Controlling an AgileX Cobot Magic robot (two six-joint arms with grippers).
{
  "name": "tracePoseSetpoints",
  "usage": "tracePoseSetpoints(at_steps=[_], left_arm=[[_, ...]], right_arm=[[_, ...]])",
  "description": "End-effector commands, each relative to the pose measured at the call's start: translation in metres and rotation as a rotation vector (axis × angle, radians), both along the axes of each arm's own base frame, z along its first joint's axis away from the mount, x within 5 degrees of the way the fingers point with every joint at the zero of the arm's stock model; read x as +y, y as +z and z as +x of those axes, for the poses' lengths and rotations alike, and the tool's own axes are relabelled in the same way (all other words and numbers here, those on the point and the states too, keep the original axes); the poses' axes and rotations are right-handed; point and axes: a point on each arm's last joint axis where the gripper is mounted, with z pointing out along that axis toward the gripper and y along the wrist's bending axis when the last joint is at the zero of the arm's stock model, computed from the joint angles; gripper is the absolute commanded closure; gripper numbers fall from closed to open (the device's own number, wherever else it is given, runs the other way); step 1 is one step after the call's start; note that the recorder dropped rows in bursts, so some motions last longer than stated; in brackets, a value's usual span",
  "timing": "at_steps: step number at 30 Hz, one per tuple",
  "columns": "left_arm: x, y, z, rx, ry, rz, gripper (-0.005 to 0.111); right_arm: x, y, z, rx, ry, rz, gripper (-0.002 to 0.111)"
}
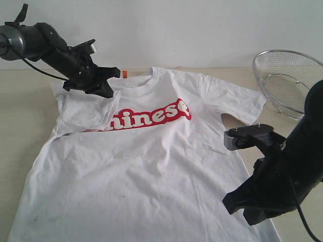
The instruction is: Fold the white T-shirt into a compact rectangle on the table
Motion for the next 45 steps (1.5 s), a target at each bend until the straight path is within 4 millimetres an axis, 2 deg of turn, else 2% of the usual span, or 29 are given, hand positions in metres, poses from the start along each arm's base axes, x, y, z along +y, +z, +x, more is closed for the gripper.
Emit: tracePoseSetpoints(at_steps=[1, 4, 7, 13, 18, 24, 28, 45], left_arm=[[0.018, 0.027, 0.000, -0.012, -0.003, 0.003, 0.102], [0.039, 0.036, -0.005, 0.019, -0.011, 0.057, 0.102], [0.055, 0.037, -0.008, 0.065, -0.006, 0.066, 0.102], [0.077, 0.035, -0.013, 0.126, 0.002, 0.074, 0.102], [0.080, 0.034, -0.013, 0.125, 0.001, 0.100, 0.102], [0.084, 0.017, -0.011, 0.144, 0.003, 0.153, 0.102], [0.093, 0.009, -0.010, 0.155, 0.024, 0.200, 0.102], [0.124, -0.014, -0.007, 0.165, 0.099, 0.214, 0.102]], right_arm=[[0.000, 0.002, -0.001, -0.002, 0.004, -0.001, 0.108], [0.000, 0.002, -0.001, -0.003, 0.000, -0.001, 0.108], [0.000, 0.002, 0.000, -0.010, -0.002, -0.001, 0.108], [0.000, 0.003, 0.001, -0.019, -0.004, -0.001, 0.108], [0.000, 0.003, 0.001, -0.023, -0.006, -0.001, 0.108], [0.000, 0.003, 0.001, -0.021, -0.010, 0.004, 0.108], [0.000, 0.003, 0.001, -0.018, -0.010, 0.005, 0.108], [0.000, 0.003, 0.000, -0.009, -0.016, 0.006, 0.108]])
